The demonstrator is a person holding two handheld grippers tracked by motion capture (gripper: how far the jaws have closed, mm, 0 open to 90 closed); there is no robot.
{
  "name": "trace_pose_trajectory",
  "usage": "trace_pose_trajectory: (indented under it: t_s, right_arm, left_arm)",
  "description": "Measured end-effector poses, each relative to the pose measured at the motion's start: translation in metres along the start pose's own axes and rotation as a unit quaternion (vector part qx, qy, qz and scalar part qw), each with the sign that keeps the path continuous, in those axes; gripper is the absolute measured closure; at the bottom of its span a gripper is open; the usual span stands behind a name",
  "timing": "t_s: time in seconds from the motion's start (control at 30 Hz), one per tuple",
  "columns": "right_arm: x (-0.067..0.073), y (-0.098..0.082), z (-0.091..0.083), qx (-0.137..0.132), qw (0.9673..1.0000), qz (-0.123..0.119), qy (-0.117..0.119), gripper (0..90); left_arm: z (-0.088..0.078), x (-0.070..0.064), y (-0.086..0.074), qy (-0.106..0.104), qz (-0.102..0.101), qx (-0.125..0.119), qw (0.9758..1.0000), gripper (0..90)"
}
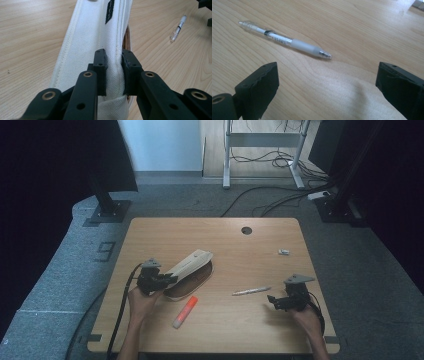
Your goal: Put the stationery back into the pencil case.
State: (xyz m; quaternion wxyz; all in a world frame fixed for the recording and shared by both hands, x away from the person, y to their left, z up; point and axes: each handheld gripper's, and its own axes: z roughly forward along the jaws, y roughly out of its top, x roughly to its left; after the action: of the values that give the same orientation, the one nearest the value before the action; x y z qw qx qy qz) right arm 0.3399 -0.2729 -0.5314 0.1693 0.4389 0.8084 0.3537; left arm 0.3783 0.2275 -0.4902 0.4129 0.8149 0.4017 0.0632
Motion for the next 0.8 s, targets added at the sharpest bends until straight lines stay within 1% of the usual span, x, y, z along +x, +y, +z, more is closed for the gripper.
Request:
trace_pose_trajectory:
  t_s: [0.1, 0.13, 0.2, 0.23, 0.37, 0.47, 0.53, 0.6, 0.63, 0.7, 0.8]
  right_arm:
    - [-0.002, 0.004, 0.001, 0.000, 1.0000, -0.003, 0.002, 4.1]
    - [-0.004, 0.008, 0.001, -0.002, 1.0000, -0.007, 0.002, 3.4]
    - [-0.006, 0.010, 0.001, -0.004, 1.0000, -0.006, -0.001, 3.3]
    - [-0.009, 0.013, 0.002, -0.008, 1.0000, -0.004, -0.001, 2.7]
    - [-0.014, 0.019, 0.004, -0.010, 0.9999, -0.006, -0.002, 0.0]
    - [-0.017, 0.021, 0.006, -0.010, 0.9999, -0.003, -0.001, 0.0]
    - [-0.020, 0.023, 0.008, -0.010, 0.9999, 0.004, 0.005, 0.0]
    - [-0.025, 0.025, 0.010, -0.009, 1.0000, 0.004, 0.001, 0.0]
    - [-0.027, 0.026, 0.010, -0.008, 0.9999, 0.008, 0.001, 0.0]
    - [-0.030, 0.028, 0.011, -0.007, 1.0000, 0.004, -0.002, 0.0]
    - [-0.033, 0.030, 0.011, -0.005, 0.9999, 0.007, -0.006, 0.0]
  left_arm:
    - [0.000, 0.000, 0.000, 0.000, 0.000, 0.000, 1.0000, 75.8]
    - [0.000, 0.000, 0.000, 0.000, 0.000, 0.000, 1.0000, 75.8]
    - [-0.001, 0.000, 0.000, -0.001, 0.000, 0.001, 1.0000, 75.8]
    - [-0.001, 0.000, 0.000, -0.002, 0.001, 0.001, 1.0000, 75.7]
    - [-0.001, 0.000, 0.000, -0.002, 0.001, 0.002, 1.0000, 75.7]
    - [-0.001, 0.000, 0.000, -0.002, 0.001, 0.002, 1.0000, 75.7]
    - [-0.001, 0.000, 0.000, -0.002, 0.001, 0.002, 1.0000, 75.7]
    - [-0.001, 0.000, 0.000, -0.002, 0.001, 0.002, 1.0000, 75.7]
    - [-0.001, 0.000, 0.000, -0.003, 0.001, 0.002, 1.0000, 75.7]
    - [-0.001, 0.000, 0.000, -0.002, 0.001, 0.002, 1.0000, 75.7]
    - [0.000, 0.000, 0.000, -0.002, 0.002, 0.002, 1.0000, 75.6]
